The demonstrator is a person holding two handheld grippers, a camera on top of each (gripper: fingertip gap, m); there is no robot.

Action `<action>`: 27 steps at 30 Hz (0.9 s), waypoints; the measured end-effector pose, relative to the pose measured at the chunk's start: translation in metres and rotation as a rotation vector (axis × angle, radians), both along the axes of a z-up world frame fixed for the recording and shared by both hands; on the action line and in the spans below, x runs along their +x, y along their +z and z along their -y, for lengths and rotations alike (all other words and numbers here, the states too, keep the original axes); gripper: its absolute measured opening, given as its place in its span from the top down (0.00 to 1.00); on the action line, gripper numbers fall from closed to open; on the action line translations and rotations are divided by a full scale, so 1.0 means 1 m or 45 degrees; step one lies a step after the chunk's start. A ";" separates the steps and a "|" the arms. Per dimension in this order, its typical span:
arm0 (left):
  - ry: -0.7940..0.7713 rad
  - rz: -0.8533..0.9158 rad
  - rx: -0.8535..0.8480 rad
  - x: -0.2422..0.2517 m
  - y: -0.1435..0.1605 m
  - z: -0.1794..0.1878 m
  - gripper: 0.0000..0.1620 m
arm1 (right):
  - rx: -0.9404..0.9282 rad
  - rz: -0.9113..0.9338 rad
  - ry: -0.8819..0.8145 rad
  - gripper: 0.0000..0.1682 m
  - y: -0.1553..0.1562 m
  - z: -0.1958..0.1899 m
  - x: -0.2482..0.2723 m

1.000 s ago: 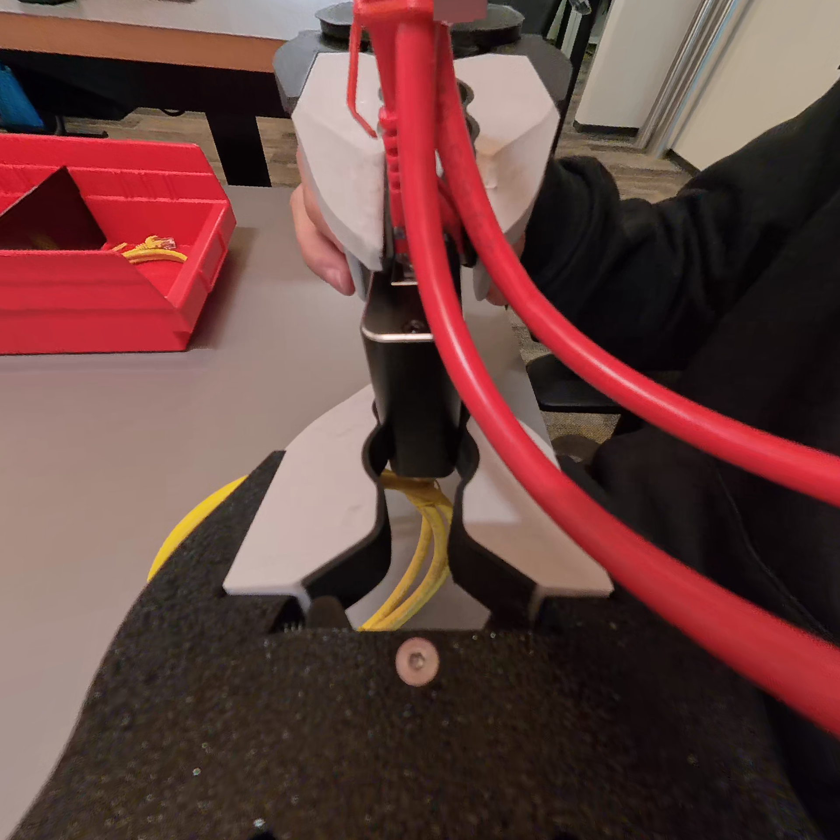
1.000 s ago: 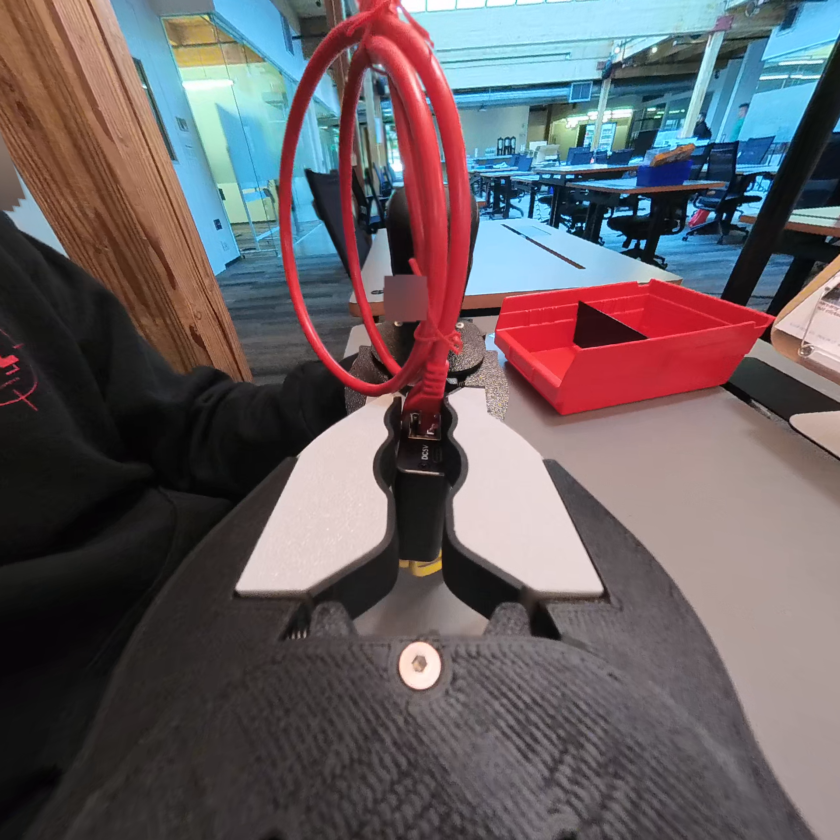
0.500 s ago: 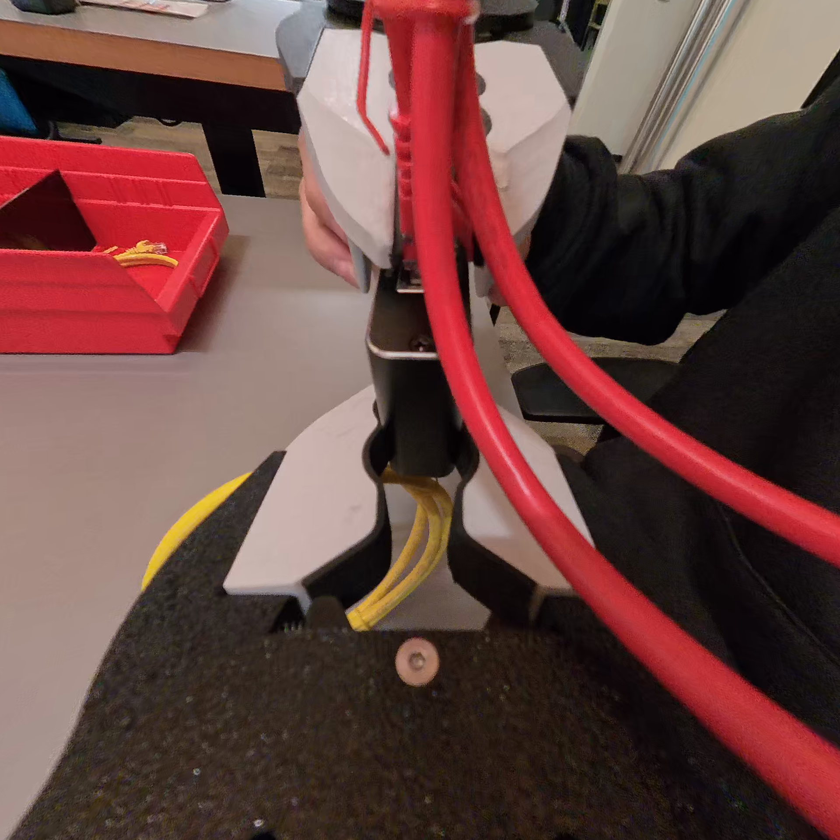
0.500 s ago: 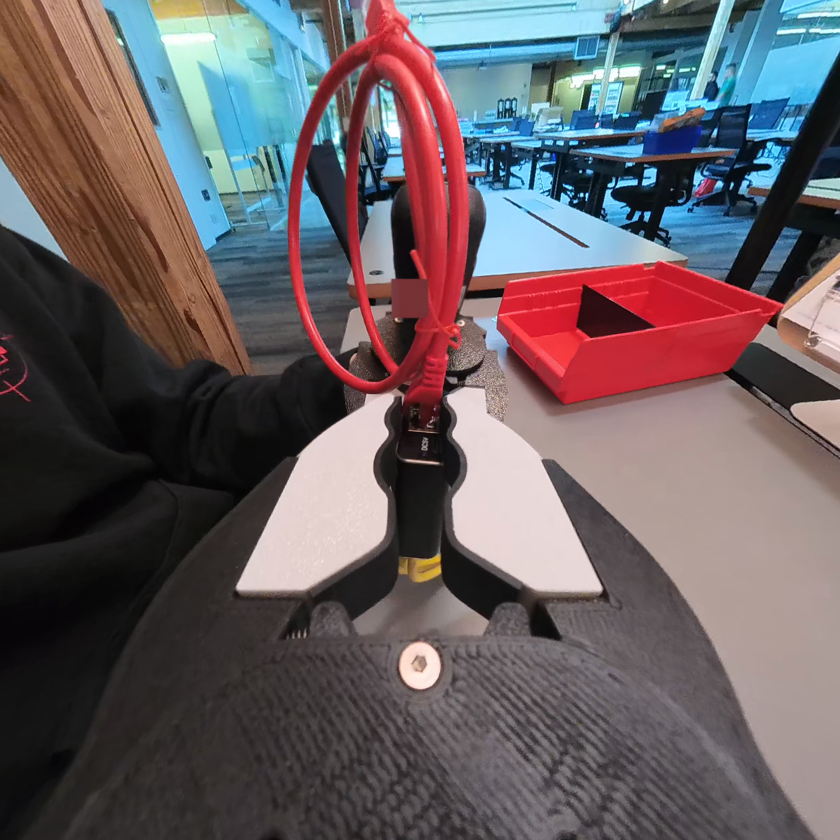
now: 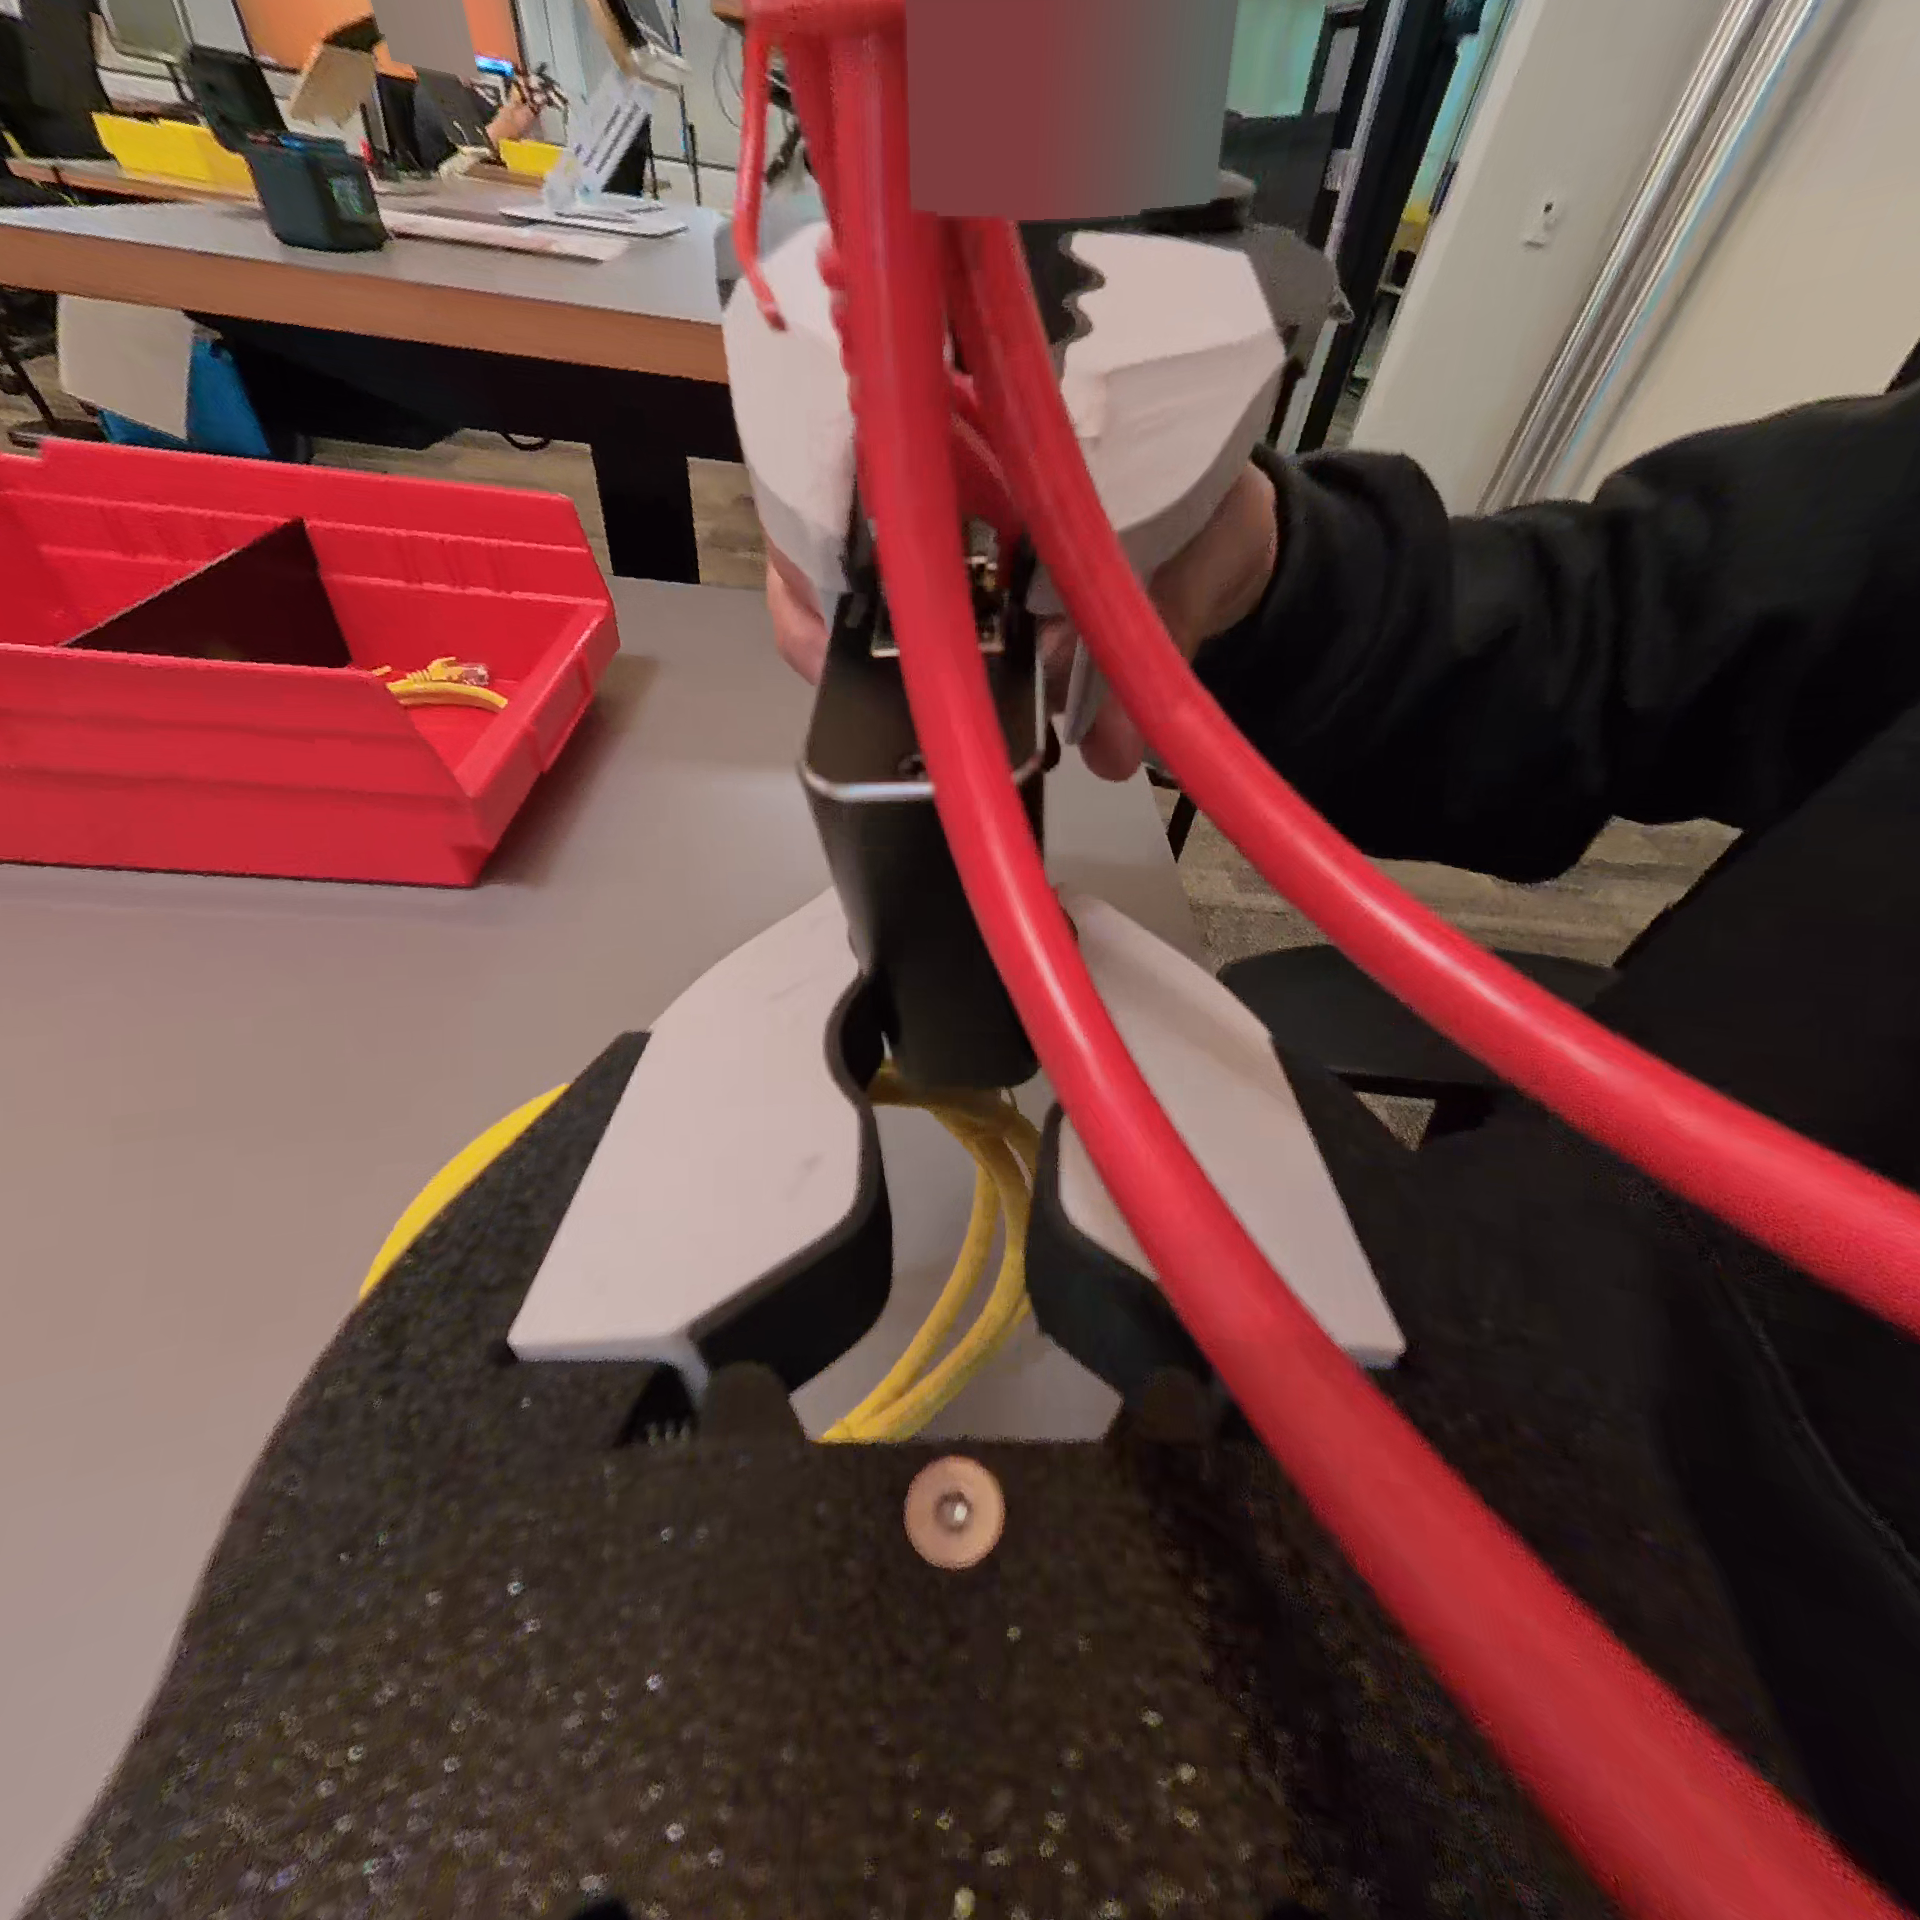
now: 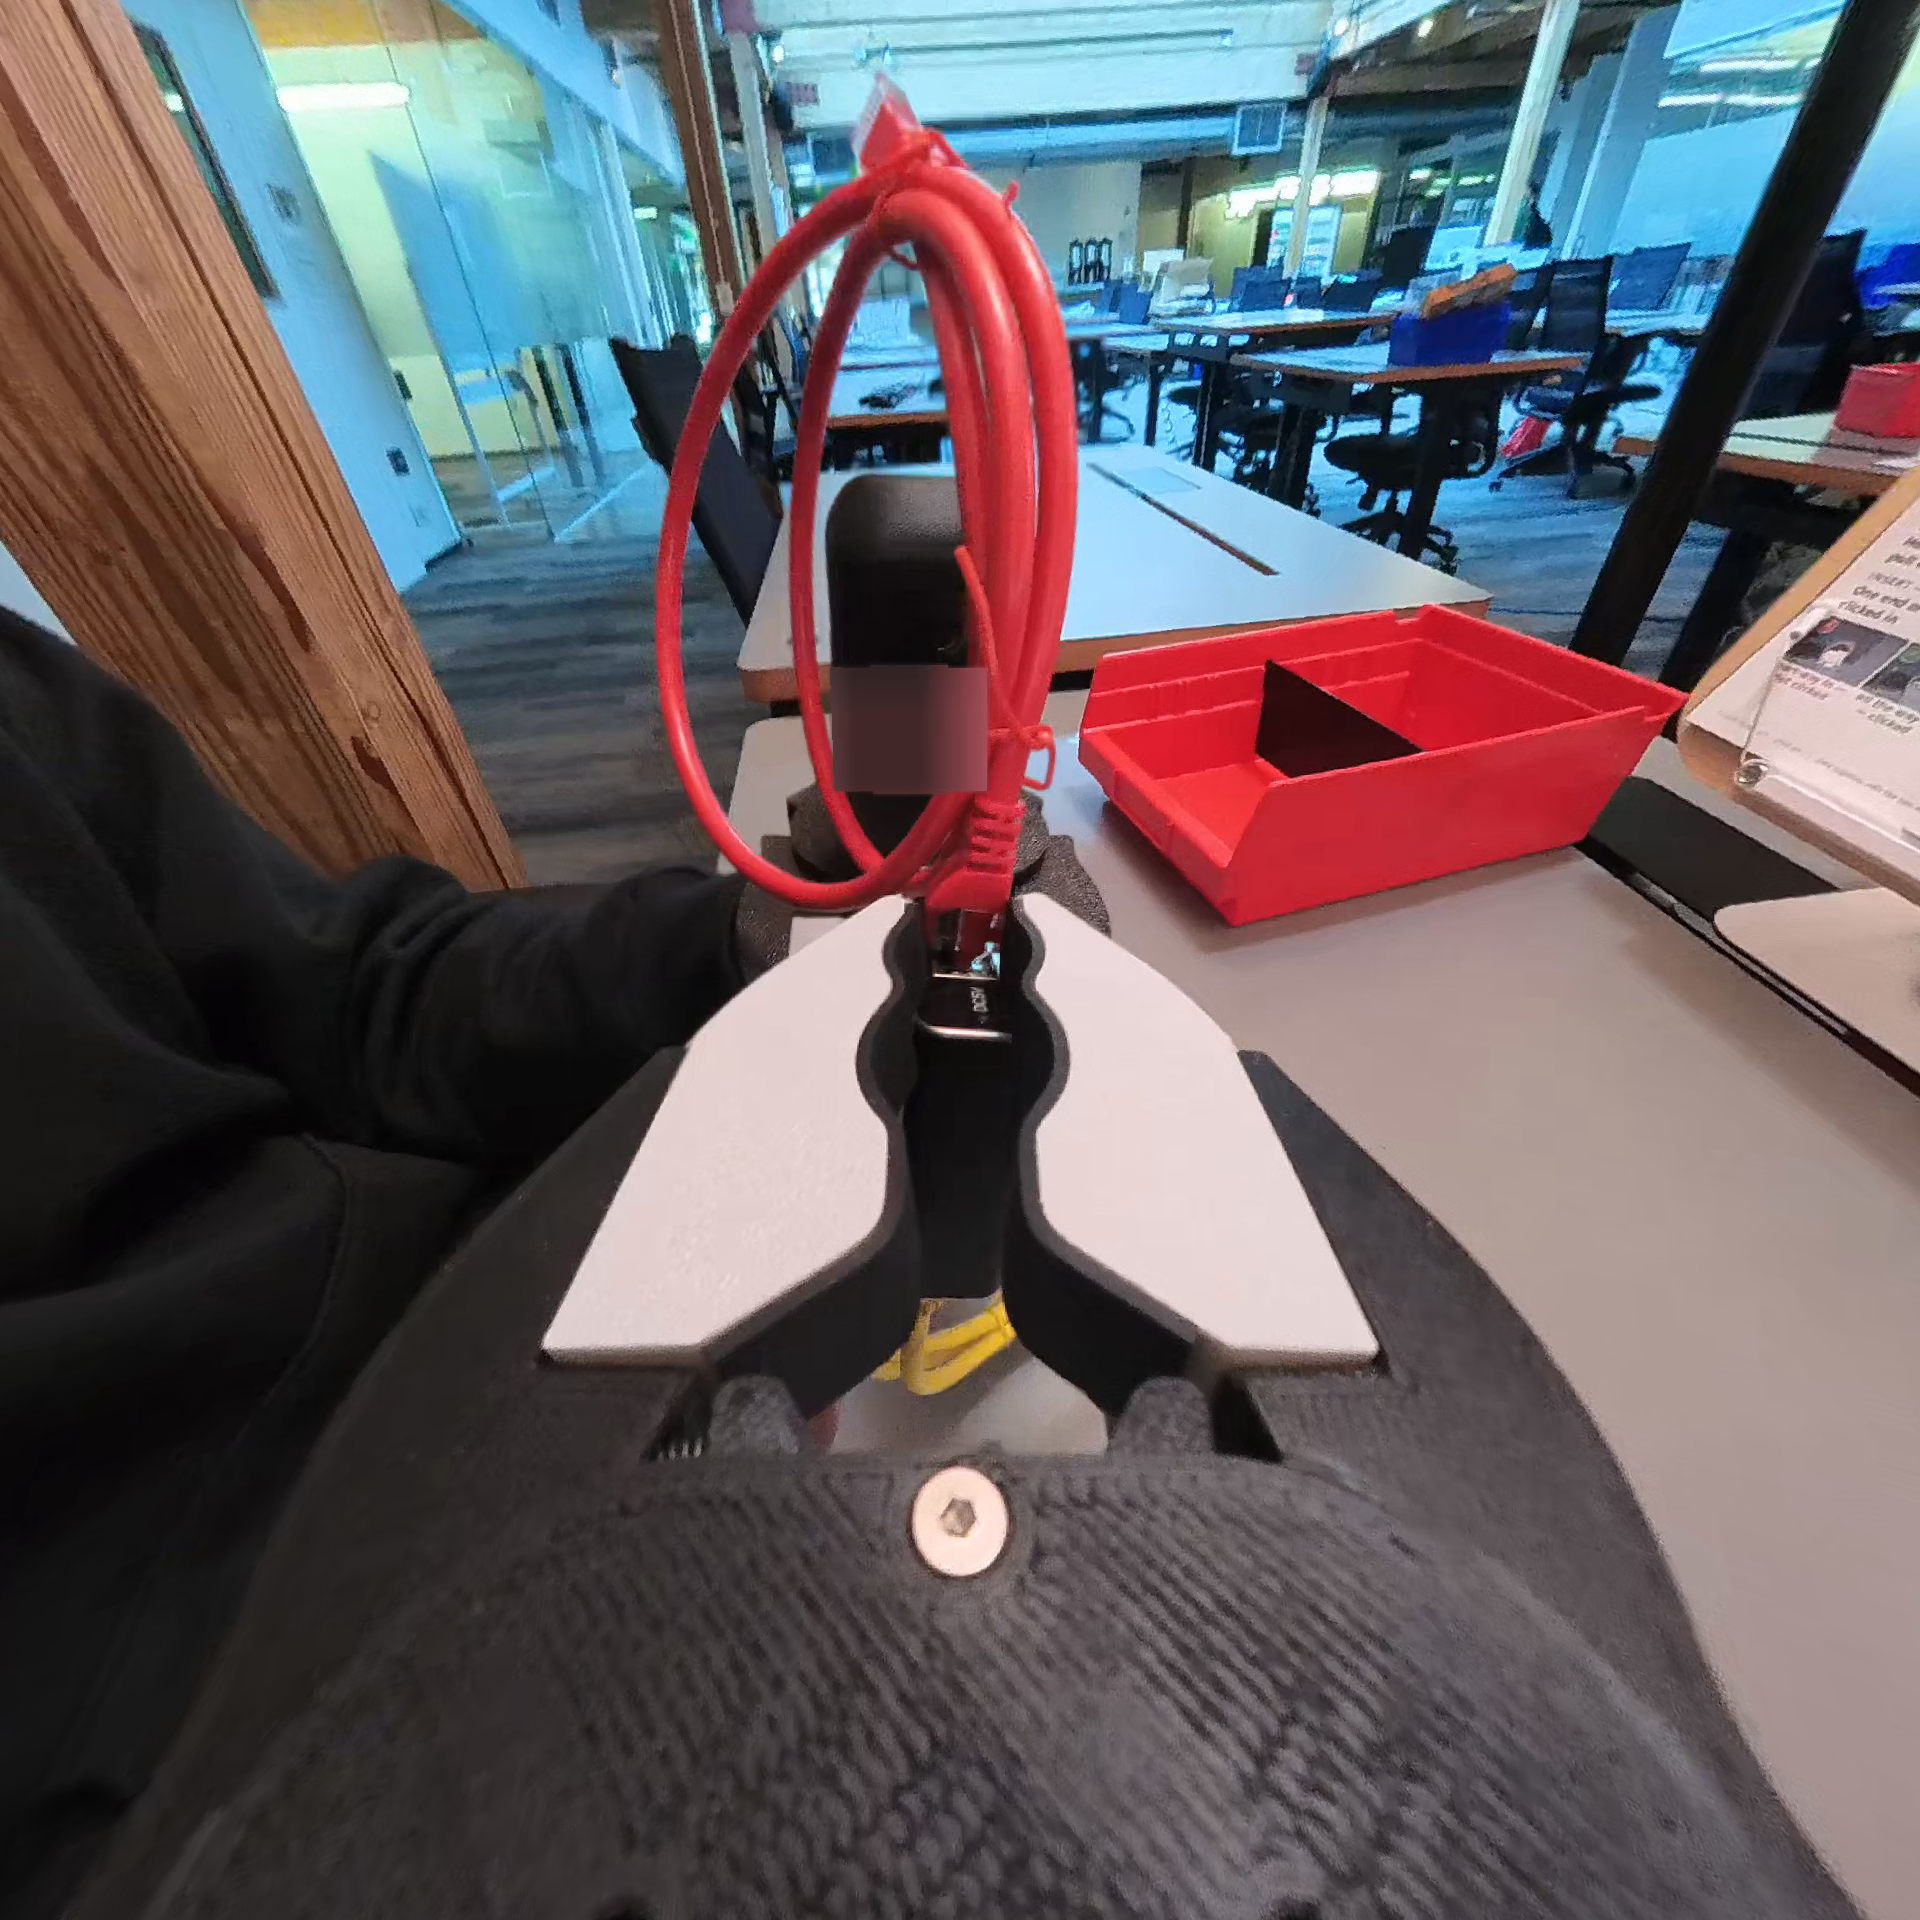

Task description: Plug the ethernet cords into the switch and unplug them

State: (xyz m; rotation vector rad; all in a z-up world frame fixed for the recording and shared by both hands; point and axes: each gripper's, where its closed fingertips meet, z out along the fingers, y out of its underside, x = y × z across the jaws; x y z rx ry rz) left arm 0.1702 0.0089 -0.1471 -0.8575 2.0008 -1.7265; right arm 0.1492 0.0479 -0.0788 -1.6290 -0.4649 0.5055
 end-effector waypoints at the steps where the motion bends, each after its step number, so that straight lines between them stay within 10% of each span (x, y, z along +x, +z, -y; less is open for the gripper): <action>1: 0.012 0.005 -0.006 0.002 0.001 0.000 0.84 | 0.012 -0.023 -0.006 0.91 0.001 0.000 0.002; 27: 0.123 -0.189 -0.047 0.014 -0.011 -0.013 0.84 | 0.016 -0.157 -0.032 0.91 -0.011 -0.006 0.027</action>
